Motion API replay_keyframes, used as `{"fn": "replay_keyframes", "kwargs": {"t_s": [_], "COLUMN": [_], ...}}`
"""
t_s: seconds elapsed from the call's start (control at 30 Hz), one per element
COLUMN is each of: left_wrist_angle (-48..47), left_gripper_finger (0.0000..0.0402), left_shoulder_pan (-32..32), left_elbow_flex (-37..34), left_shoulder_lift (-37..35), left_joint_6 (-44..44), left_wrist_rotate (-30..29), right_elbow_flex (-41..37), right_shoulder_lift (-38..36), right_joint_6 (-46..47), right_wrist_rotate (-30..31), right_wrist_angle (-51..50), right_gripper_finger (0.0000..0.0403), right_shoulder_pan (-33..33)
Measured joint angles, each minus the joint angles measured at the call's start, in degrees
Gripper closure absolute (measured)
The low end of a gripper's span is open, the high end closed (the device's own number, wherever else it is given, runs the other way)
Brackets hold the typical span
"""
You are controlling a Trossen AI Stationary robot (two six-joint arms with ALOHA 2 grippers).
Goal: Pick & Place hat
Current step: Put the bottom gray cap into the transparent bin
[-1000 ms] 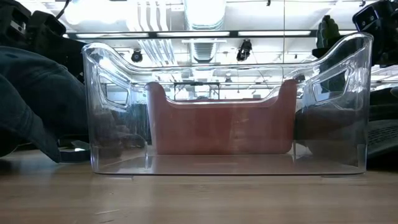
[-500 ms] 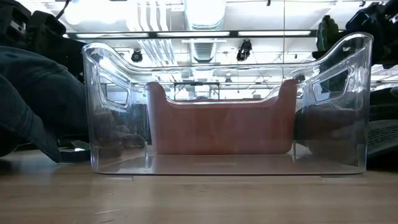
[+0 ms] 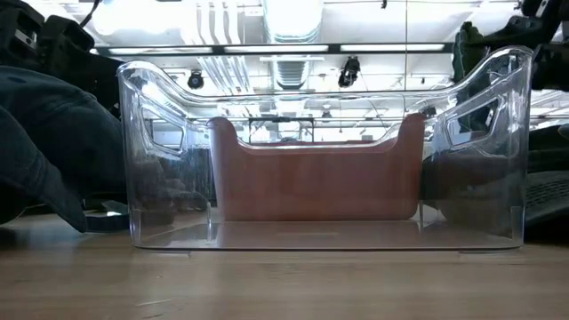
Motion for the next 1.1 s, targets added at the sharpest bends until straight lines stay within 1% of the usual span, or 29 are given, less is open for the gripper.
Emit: {"fn": "replay_keyframes", "kwargs": {"t_s": [0.1,0.17,0.3,0.37,0.43,0.57,0.73,0.87,0.93,0.97,1.03,1.1], "left_wrist_angle": [0.0,0.0,0.0,0.0,0.0,0.0,0.0,0.0,0.0,0.0,0.0,0.0], "left_gripper_finger": [0.0227,0.0227,0.0227,0.0227,0.0227,0.0227,0.0227,0.0227,0.0227,0.0227,0.0227,0.0227], "left_shoulder_pan": [0.0,0.0,0.0,0.0,0.0,0.0,0.0,0.0,0.0,0.0,0.0,0.0], "left_elbow_flex": [0.0,0.0,0.0,0.0,0.0,0.0,0.0,0.0,0.0,0.0,0.0,0.0], "left_shoulder_lift": [0.0,0.0,0.0,0.0,0.0,0.0,0.0,0.0,0.0,0.0,0.0,0.0], "left_joint_6": [0.0,0.0,0.0,0.0,0.0,0.0,0.0,0.0,0.0,0.0,0.0,0.0], "left_wrist_rotate": [0.0,0.0,0.0,0.0,0.0,0.0,0.0,0.0,0.0,0.0,0.0,0.0], "right_elbow_flex": [0.0,0.0,0.2,2.2,6.0,17.1,32.0,39.6,41.2,41.3,40.9,40.8], "right_shoulder_lift": [0.0,0.4,4.7,8.2,12.4,21.3,31.1,36.6,38.1,38.6,39.0,39.5], "right_joint_6": [3.8,6.5,11.6,12.2,11.3,5.4,-2.5,-5.5,-5.7,-5.6,-4.8,-4.7], "right_wrist_rotate": [-0.2,-1.2,-3.1,-4.7,-6.6,-9.2,-9.2,-9.2,-10.3,-11.7,-15.1,-16.0], "right_wrist_angle": [4.8,5.8,4.9,1.1,-6.0,-26.3,-52.8,-70.4,-76.4,-77.9,-78.2,-78.2], "right_gripper_finger": [0.0199,0.0199,0.0200,0.0200,0.0200,0.0200,0.0200,0.0200,0.0200,0.0200,0.0200,0.0200], "right_shoulder_pan": [0.2,0.2,0.9,1.6,2.5,4.6,6.8,7.7,7.7,7.6,7.7,7.7]}}
